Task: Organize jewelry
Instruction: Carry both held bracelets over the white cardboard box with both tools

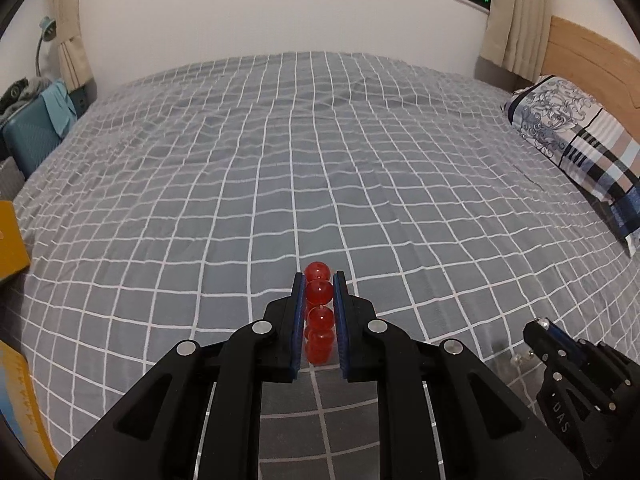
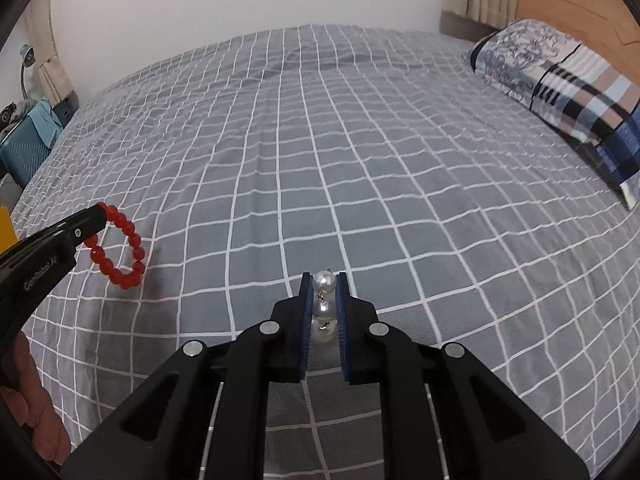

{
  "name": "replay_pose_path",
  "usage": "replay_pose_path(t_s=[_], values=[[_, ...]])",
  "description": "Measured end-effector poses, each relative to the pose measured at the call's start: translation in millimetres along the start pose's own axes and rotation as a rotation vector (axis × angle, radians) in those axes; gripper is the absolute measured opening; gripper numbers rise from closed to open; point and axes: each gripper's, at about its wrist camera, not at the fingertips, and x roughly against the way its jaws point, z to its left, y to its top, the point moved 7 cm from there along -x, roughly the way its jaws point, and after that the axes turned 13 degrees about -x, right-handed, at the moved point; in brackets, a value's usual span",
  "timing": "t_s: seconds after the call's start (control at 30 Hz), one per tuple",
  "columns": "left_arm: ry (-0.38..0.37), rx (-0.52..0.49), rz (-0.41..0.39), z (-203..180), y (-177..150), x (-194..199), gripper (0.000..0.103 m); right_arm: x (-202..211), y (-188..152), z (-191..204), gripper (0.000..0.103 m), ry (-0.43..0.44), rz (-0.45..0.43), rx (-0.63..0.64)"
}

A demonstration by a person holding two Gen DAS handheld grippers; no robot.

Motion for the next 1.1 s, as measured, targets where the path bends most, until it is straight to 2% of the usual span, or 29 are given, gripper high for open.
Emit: replay_pose_path(t_s=[0.2, 0.4, 0.8, 1.1], values=[[0.007, -0.012, -0.041, 1, 4, 21, 0.013, 17, 9, 2, 0.011, -0.008, -0.046, -0.001], [0.010, 0.005, -0.047, 11, 0, 44, 0.013, 38, 13, 6, 0.011, -0.019, -0.097, 0.010], [0.040, 0.019, -0.080, 32, -6, 104, 0.013, 83, 9, 32, 0.011, 0.014, -0.128, 0.053], [0.070, 0.033, -0.063, 59, -18, 140, 0.013, 121, -2, 63, 0.011, 0.065, -0.127, 0.089]])
